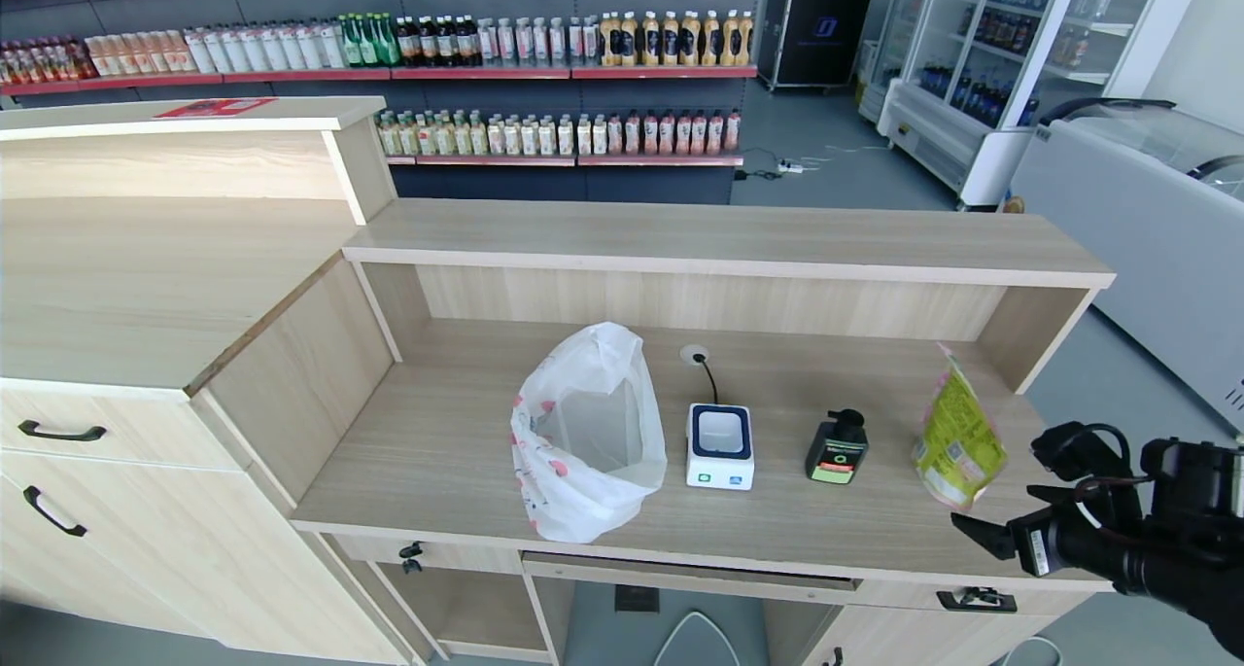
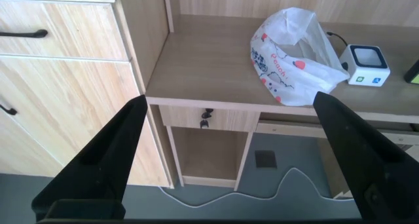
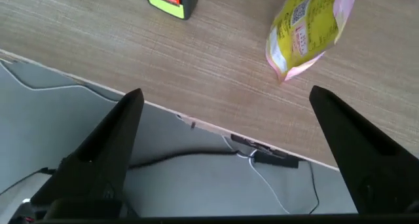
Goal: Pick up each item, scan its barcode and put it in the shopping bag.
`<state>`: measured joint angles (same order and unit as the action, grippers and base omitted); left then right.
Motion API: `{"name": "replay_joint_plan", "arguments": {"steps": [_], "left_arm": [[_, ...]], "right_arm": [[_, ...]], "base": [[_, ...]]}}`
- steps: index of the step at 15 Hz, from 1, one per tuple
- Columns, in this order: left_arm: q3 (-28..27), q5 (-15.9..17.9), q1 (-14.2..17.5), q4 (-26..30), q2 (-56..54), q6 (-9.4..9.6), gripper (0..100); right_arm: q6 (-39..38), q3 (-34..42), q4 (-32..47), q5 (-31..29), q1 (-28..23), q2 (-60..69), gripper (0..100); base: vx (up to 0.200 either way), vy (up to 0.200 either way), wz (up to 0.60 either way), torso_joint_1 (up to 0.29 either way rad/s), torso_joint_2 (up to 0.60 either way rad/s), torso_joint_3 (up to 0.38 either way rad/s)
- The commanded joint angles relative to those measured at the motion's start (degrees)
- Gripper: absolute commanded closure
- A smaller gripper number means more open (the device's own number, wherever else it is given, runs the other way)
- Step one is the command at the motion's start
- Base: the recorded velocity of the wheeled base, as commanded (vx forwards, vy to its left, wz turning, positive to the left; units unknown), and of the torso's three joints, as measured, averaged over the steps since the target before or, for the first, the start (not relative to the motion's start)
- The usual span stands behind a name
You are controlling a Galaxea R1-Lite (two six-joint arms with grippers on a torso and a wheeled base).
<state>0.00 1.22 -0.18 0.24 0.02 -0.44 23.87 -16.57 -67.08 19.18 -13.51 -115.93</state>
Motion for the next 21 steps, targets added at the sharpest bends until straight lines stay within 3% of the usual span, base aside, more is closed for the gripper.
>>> {"name": "replay_joint_plan", "arguments": {"steps": [1, 3, 11, 21], "left_arm": [[0.0, 0.0, 0.0, 0.0, 0.1, 0.00, 0], [0.0, 0.0, 0.0, 0.0, 0.1, 0.00, 0], [0.0, 0.0, 0.0, -0.1, 0.1, -0.09, 0], [0.0, 0.0, 0.0, 0.0, 0.1, 0.00, 0]], "right_arm": [[0.1, -1.2, -3.8, 1.0, 1.6, -6.5, 0], [0.2, -2.5, -8.1, 1.5, 2.2, -9.4, 0], [8.7, -13.0, -8.1, 10.1, 2.8, -15.9, 0], [10.4, -23.9, -7.4, 11.9, 5.5, -23.6, 0]], "base": [[0.000, 0.000, 0.00, 0.000, 0.00, 0.000], [0.000, 0.000, 0.00, 0.000, 0.00, 0.000], [0.000, 0.000, 0.00, 0.000, 0.00, 0.000], [0.000, 0.000, 0.00, 0.000, 0.00, 0.000]]}}
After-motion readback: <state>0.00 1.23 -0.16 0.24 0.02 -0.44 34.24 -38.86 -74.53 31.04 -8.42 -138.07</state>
